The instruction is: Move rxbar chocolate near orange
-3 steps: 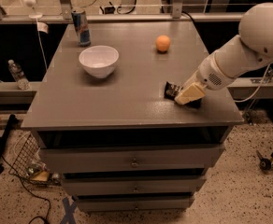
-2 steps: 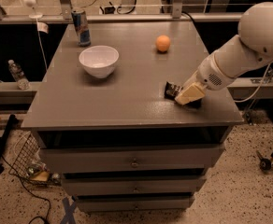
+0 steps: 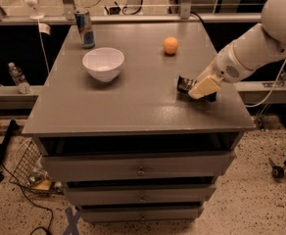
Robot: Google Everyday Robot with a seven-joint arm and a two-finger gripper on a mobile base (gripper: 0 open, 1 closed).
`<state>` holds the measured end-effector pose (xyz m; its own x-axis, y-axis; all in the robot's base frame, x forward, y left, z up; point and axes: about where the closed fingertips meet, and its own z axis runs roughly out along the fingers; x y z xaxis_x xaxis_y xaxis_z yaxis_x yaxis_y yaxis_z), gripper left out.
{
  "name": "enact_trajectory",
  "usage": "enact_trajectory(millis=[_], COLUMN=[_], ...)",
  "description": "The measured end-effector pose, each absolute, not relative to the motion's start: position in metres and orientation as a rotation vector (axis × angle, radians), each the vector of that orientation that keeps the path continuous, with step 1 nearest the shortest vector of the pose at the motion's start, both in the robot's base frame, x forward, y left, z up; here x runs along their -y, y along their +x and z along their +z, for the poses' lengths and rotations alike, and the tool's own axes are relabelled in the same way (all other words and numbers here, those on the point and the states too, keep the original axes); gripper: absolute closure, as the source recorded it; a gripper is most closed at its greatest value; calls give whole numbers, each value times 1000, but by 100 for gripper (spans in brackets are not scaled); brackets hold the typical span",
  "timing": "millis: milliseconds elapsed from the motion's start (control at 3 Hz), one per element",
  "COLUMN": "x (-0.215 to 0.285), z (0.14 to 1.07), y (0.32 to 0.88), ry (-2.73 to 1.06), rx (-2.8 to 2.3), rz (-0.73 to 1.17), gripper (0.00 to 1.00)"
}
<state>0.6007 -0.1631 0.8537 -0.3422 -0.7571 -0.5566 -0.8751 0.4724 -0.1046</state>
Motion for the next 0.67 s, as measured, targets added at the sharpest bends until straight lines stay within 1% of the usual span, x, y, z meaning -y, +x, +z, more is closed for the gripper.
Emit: enact_trajectory(millis=[333, 667], x=[167, 176], z=[866, 875], y=[621, 659], ry=[-1322, -1262], rx=[-2157, -2131], rz=[254, 222], gripper=[100, 100])
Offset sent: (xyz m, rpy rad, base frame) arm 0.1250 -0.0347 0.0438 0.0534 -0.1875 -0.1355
